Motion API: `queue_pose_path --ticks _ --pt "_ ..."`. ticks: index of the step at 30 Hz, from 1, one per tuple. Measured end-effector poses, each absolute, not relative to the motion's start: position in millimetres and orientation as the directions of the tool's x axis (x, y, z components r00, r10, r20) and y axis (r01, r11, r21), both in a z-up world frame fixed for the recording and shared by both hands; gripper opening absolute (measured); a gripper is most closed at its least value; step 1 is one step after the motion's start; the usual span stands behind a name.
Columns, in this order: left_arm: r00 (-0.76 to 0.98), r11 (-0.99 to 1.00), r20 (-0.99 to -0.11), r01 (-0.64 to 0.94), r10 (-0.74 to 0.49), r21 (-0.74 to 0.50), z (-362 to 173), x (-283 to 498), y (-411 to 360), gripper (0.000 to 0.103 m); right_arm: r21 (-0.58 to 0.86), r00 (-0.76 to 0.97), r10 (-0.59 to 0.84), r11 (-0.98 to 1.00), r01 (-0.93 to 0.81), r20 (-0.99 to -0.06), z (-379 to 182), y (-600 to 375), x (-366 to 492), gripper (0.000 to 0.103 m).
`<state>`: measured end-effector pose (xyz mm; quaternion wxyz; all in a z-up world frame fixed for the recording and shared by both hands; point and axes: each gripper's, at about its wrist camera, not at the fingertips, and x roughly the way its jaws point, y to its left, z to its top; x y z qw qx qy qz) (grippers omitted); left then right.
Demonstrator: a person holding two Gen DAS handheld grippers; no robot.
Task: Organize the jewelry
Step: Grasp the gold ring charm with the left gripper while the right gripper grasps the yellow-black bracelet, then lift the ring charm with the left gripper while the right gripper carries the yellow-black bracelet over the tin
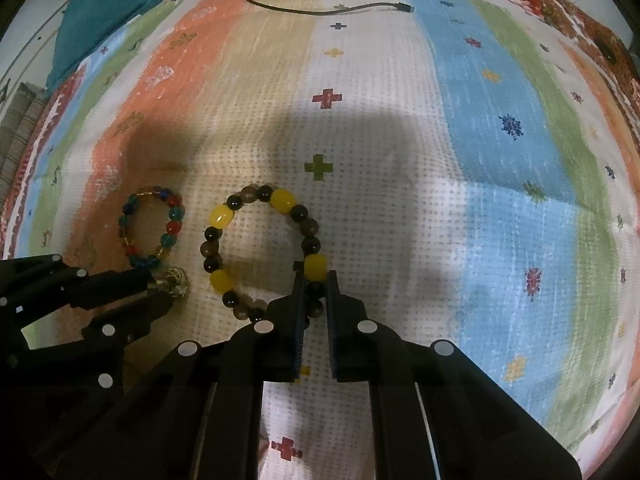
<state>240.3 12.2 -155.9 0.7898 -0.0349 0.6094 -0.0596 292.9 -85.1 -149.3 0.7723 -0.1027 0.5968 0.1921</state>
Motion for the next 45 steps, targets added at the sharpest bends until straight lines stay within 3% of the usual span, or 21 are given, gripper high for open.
queue_pose_path --ticks 25,37,45 --pt "0.382 0.99 -0.914 0.018 -0.137 -0.141 -103.8 219.6 26.9 0.02 0.084 0.366 0.263 0.894 -0.439 -0.893 -86.3 -87.1 273.2 0.01" --pt "0.441 0.996 -0.894 -0.011 -0.075 -0.089 -83.9 208.3 21.4 0.02 0.102 0.45 0.314 0.895 -0.434 -0.836 -57.2 -93.0 255.1 0.01" --pt "0.528 0.994 -0.844 0.002 -0.096 -0.112 -59.0 192.3 16.6 0.02 0.118 0.497 0.348 0.892 -0.437 -0.795 -37.3 -100.2 242.4 0.01"
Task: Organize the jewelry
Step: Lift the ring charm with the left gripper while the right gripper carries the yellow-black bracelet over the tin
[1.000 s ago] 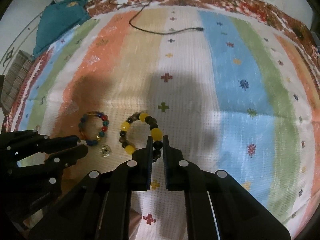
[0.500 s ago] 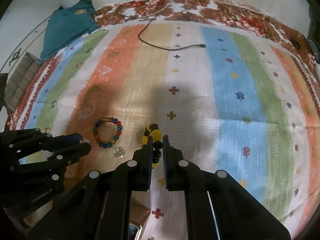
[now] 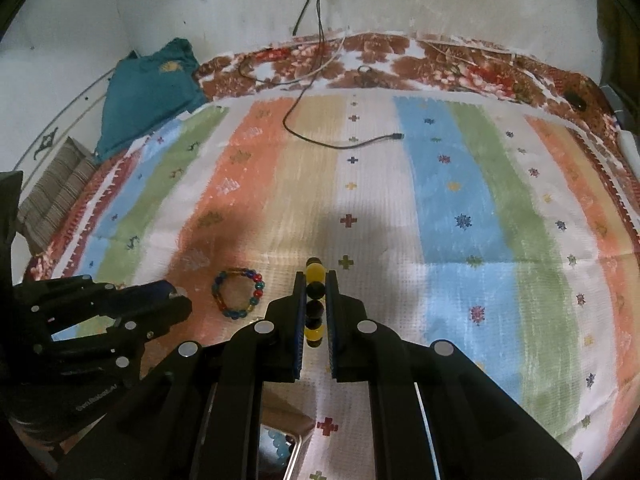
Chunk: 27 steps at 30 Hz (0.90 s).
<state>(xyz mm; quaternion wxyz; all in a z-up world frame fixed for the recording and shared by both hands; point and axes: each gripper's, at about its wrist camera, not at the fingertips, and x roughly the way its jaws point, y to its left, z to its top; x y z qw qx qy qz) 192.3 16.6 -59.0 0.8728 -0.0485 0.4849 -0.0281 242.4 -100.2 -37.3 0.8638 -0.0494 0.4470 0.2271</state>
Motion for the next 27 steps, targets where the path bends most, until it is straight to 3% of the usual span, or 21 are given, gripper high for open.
queue_pose_path --ticks 27 --pt "0.593 0.994 -0.8 0.003 -0.088 -0.107 -30.2 146.7 6.8 0.02 0.08 0.568 0.406 0.856 -0.51 -0.716 4.5 -111.9 180.2 0.01"
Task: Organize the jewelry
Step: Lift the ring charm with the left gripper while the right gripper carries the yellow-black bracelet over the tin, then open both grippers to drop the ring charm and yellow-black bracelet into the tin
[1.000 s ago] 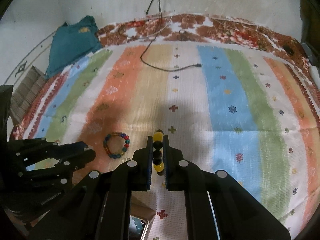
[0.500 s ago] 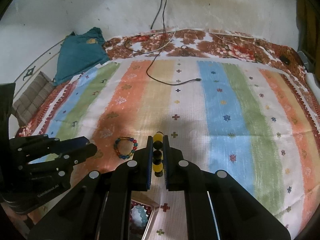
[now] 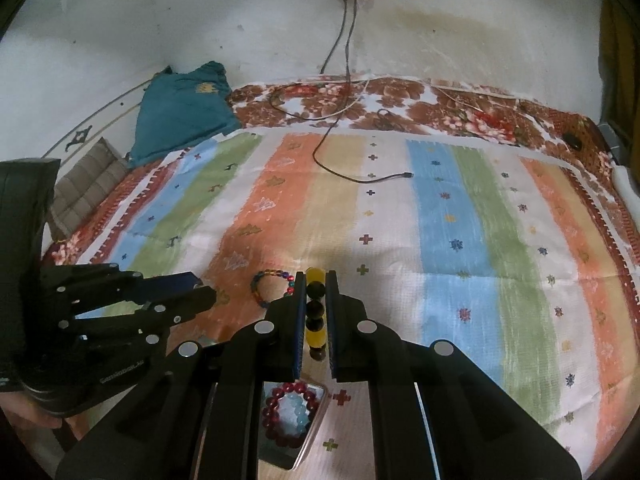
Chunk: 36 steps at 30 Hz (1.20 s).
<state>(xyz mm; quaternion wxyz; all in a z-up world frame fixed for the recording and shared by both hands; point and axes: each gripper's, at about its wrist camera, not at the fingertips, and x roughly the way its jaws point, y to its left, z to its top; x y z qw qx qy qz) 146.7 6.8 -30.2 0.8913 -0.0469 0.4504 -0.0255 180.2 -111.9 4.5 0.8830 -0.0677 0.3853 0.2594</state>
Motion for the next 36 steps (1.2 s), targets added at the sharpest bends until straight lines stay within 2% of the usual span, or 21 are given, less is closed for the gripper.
queue_pose_path --ticks 36 --pt "0.636 0.993 -0.768 -0.015 -0.079 -0.115 -16.4 82.2 1.0 0.02 0.083 0.53 0.468 0.799 -0.595 -0.707 8.5 -116.2 105.5 0.01"
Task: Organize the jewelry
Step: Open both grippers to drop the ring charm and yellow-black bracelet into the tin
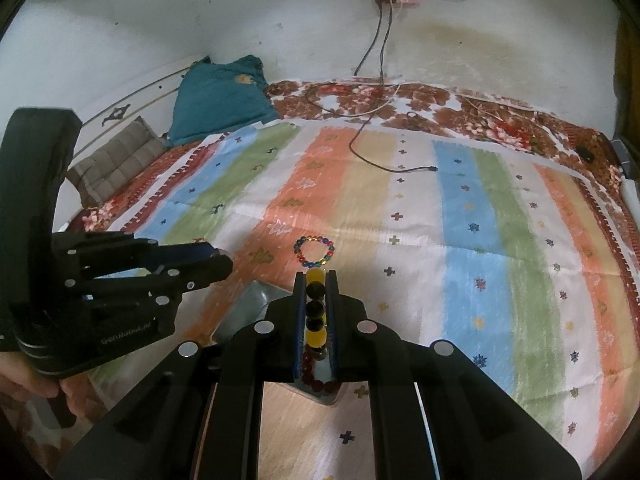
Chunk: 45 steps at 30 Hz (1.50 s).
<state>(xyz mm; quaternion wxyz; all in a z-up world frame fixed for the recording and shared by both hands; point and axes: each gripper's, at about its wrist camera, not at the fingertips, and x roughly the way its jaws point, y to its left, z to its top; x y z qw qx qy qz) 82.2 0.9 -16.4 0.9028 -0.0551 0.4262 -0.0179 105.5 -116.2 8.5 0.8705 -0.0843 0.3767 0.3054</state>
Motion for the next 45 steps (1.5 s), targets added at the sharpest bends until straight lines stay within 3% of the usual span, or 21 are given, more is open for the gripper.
queue_pose_path --ticks 6,9,12,18,28,33,39,45 --pt "0.621 0.991 -0.779 -0.024 -0.089 -0.132 -18.6 84.4 4.2 0.02 0.088 0.498 0.462 0.792 -0.604 -0.734 1.8 -111.9 107.2 0.011" --pt "0.618 0.989 -0.781 -0.041 -0.086 -0.142 -18.9 84.1 8.7 0.026 0.098 0.49 0.444 0.807 -0.582 -0.75 -0.8 -115.1 112.5 0.012" --pt "0.616 0.988 -0.784 -0.061 -0.076 -0.144 -19.7 83.9 11.4 0.028 0.105 0.491 0.432 0.822 -0.56 -0.756 -2.7 -119.9 116.2 0.025" --pt "0.613 0.984 -0.787 -0.092 -0.064 -0.151 -20.5 85.0 17.9 0.04 0.118 0.47 0.413 0.835 -0.538 -0.78 -9.4 -121.6 124.4 0.025" --pt "0.581 0.971 -0.813 -0.181 -0.024 -0.158 -30.0 99.6 40.4 0.059 0.099 0.435 0.385 0.83 -0.549 -0.814 -20.7 -109.4 140.2 0.04" --pt "0.559 0.969 -0.829 -0.208 0.005 -0.134 -36.5 115.0 47.6 0.066 0.086 0.411 0.362 0.827 -0.555 -0.837 -29.2 -101.0 153.2 0.043" --pt "0.526 0.971 -0.85 -0.22 0.039 -0.091 -47.8 137.5 52.2 0.067 0.084 0.389 0.35 0.826 -0.558 -0.852 -34.9 -95.6 169.3 0.05" --pt "0.5 0.972 -0.865 -0.214 0.028 -0.093 -59.3 156.6 59.4 0.068 0.096 0.362 0.357 0.814 -0.573 -0.861 -41.6 -86.3 184.6 0.051"
